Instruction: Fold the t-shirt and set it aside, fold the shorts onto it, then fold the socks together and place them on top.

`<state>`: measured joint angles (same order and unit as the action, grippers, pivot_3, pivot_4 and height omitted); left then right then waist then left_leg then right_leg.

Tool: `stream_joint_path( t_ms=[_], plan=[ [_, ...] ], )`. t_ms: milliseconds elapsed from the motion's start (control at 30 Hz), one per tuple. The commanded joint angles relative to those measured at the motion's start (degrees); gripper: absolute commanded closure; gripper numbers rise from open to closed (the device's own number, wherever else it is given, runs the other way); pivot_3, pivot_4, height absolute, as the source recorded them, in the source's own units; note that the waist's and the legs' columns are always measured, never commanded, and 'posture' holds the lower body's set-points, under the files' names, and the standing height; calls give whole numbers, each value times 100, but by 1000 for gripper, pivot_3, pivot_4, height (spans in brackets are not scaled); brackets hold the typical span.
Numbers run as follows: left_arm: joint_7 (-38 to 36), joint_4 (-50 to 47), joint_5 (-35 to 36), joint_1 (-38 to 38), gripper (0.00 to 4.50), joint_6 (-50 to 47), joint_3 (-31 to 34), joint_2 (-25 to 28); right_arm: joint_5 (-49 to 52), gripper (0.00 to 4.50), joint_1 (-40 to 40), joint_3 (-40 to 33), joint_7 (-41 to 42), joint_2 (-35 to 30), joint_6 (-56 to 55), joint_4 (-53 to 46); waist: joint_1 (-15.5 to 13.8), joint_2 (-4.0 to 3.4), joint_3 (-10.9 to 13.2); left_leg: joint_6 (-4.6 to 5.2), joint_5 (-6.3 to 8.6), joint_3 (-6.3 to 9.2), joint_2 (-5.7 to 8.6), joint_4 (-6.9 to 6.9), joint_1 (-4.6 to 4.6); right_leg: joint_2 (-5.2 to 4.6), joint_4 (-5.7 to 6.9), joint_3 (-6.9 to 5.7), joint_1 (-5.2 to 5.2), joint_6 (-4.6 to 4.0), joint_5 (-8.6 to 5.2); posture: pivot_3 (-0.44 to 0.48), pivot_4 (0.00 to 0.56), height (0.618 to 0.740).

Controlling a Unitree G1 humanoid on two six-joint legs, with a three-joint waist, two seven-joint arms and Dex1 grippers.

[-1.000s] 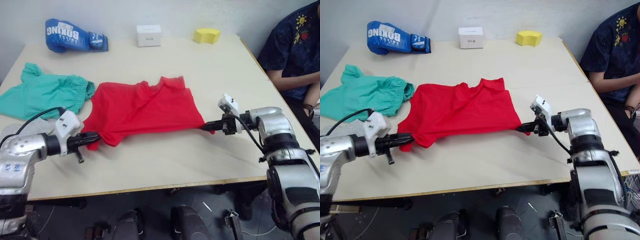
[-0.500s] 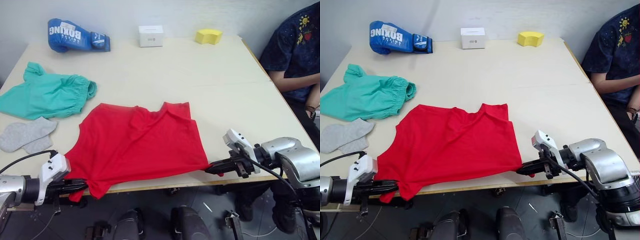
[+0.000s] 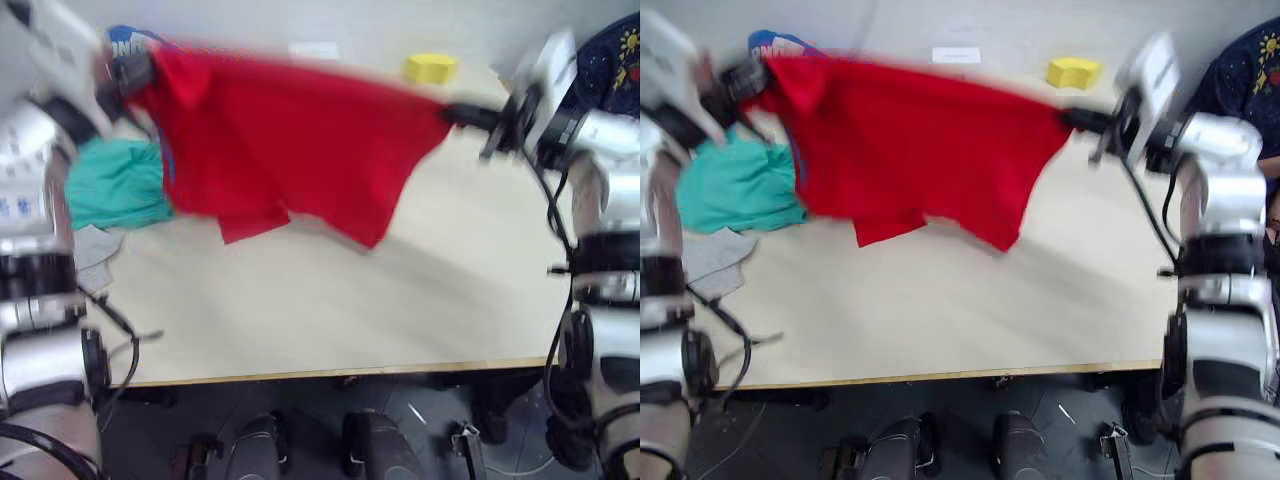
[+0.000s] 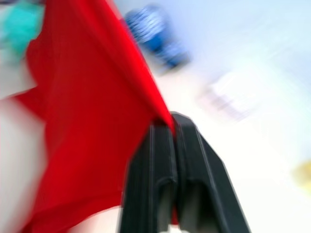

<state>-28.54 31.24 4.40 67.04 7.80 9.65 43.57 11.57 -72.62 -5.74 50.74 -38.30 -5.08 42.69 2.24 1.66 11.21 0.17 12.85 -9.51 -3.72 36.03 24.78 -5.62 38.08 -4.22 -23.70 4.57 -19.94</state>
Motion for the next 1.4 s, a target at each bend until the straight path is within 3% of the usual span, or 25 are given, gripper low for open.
stream_joint_path(
  t_ms=[33,133,267,400,633,767,867,933,1100,1400],
  plan=[
    [1053,1234,-676,1235,4500,1999,57,316,-450,4493,-936,-536,-1658,-329,-1878,1092,17,1,1,3,2,0,-2,0,28,-2,-7,-3,-17,5,3,0,150,740],
    [976,1704,-910,1851,4500,2694,-219,435,-791,4493,-1118,-351,-1897,-473,-2833,1445,10,1,0,13,40,-23,-4,-1,42,1,-14,-41,-38,6,3,0,150,740],
    [-127,1500,-555,1101,4500,2839,-342,615,-1060,4493,-441,-25,-1443,-580,-3599,1317,65,0,0,47,74,-82,3,13,29,-15,-23,-83,-37,10,1,0,150,740],
    [-1121,407,3,-1008,4500,2078,-235,843,-1350,4493,827,422,-870,-692,-4037,937,135,-14,9,62,68,-102,-4,31,-2,-14,0,-63,-15,30,10,0,150,740],
    [-1777,-3286,603,-5357,4500,-258,-77,957,-1558,4493,4095,864,-302,-1085,-3627,-984,99,-20,13,58,70,-96,-10,29,-29,-17,21,1,-1,32,8,0,150,740],
    [-1625,-4365,609,-6595,4500,-1053,64,839,-1442,4493,5274,755,-200,-1272,-2771,-1874,63,-21,15,55,70,-85,-12,58,-38,-13,0,13,18,27,-1,0,150,740],
    [-1579,-4916,632,-7304,4500,-1447,139,738,-1211,4493,5979,739,164,-1522,-1616,-2621,72,-22,13,52,85,-61,-12,53,-102,-39,-24,15,102,24,-2,0,150,740],
    [-1646,-5139,629,-7597,4500,-1559,180,740,-1100,4493,6381,797,453,-1737,-839,-3086,65,-16,5,25,111,-58,-9,25,-161,-61,-31,2,152,12,-8,0,150,740],
    [-1694,-5408,725,-7677,4500,-2198,192,812,-637,4493,6906,781,759,-1870,475,-4071,-44,7,-25,23,109,-25,-19,12,-173,-60,-30,-36,169,-22,-27,0,150,740],
    [-2394,-5403,993,-7110,4500,-2961,-70,1290,-427,4493,6700,694,939,-1838,1071,-4344,-58,32,-44,24,113,-27,-16,14,-174,-64,-34,-42,173,-23,-28,0,150,740]
  ],
)
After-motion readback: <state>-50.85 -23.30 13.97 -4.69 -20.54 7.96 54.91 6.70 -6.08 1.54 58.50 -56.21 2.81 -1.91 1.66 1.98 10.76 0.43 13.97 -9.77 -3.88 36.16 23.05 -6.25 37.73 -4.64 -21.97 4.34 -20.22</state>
